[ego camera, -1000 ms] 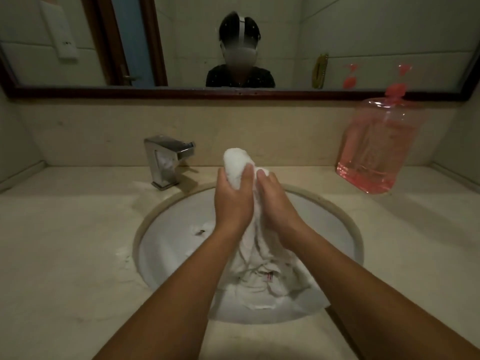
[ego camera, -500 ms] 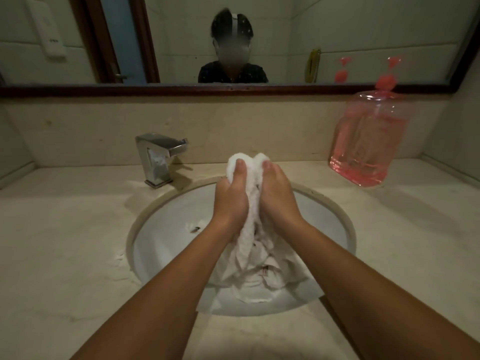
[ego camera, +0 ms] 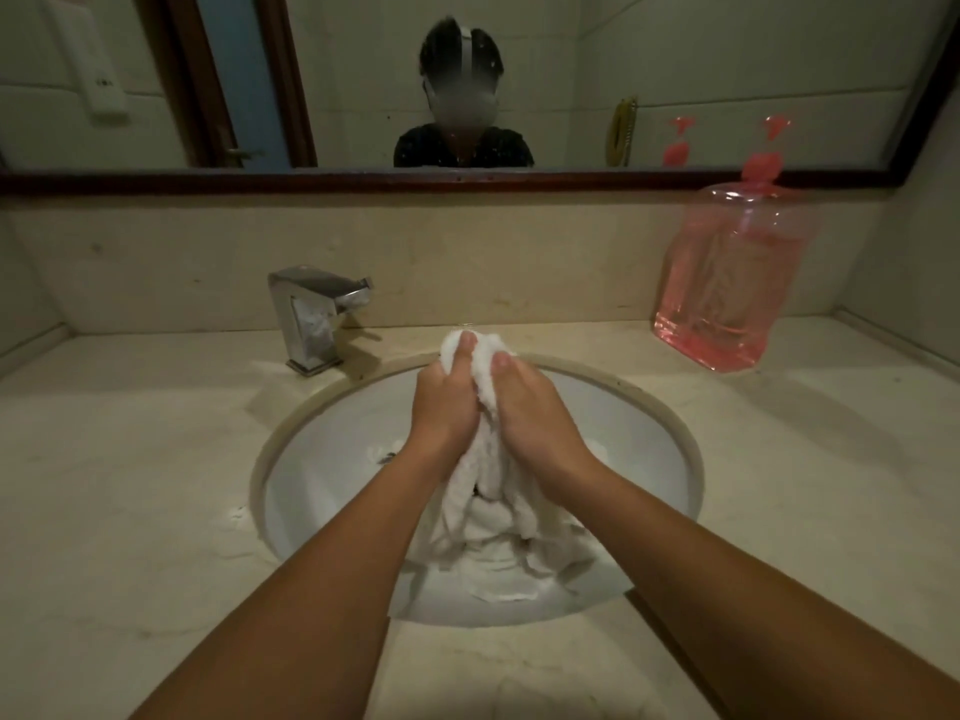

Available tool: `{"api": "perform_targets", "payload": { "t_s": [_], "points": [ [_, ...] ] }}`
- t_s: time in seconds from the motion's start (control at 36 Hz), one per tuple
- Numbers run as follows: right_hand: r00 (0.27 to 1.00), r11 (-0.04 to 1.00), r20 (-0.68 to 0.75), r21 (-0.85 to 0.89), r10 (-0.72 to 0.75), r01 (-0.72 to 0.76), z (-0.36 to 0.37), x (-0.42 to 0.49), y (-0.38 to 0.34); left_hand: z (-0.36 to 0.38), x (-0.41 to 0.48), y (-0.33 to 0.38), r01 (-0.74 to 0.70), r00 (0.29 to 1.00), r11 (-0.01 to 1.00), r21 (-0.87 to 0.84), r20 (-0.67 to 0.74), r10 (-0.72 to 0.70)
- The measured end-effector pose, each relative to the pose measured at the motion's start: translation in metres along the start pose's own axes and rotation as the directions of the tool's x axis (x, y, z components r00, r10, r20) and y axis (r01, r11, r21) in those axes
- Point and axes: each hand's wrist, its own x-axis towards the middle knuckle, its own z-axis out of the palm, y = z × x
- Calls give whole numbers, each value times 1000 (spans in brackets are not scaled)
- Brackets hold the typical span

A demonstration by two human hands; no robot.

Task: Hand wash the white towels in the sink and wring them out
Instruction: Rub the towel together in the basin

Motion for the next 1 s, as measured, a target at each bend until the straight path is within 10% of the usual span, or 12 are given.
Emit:
{"api": "perform_targets", "payload": {
  "t_s": [0.17, 0.25, 0.36, 0.56, 0.81, 1.0],
  "points": [
    [970, 945, -19, 232, 243, -232, -22, 23, 9, -5, 5, 2, 229, 973, 895, -384, 129, -193],
    [845, 648, 292, 545, 448, -532, -42, 26, 14, -23, 14, 4, 273, 962, 693, -667, 205, -181],
    [744, 594, 587, 488, 320, -640, -58, 15, 22, -41, 12, 1, 404, 906, 550, -731, 401, -132],
    [922, 663, 189, 648, 337, -375, -39, 29, 24, -22, -5, 8, 438, 866, 779, -448, 444, -231],
    [928, 888, 1, 291, 372, -356, -57, 34, 29, -25, 16, -14, 345, 935, 866, -361, 55, -350],
    [935, 938, -139, 169, 326, -302, -53, 32, 27, -19, 8, 0, 106, 982, 988, -114, -142, -121]
  ]
}}
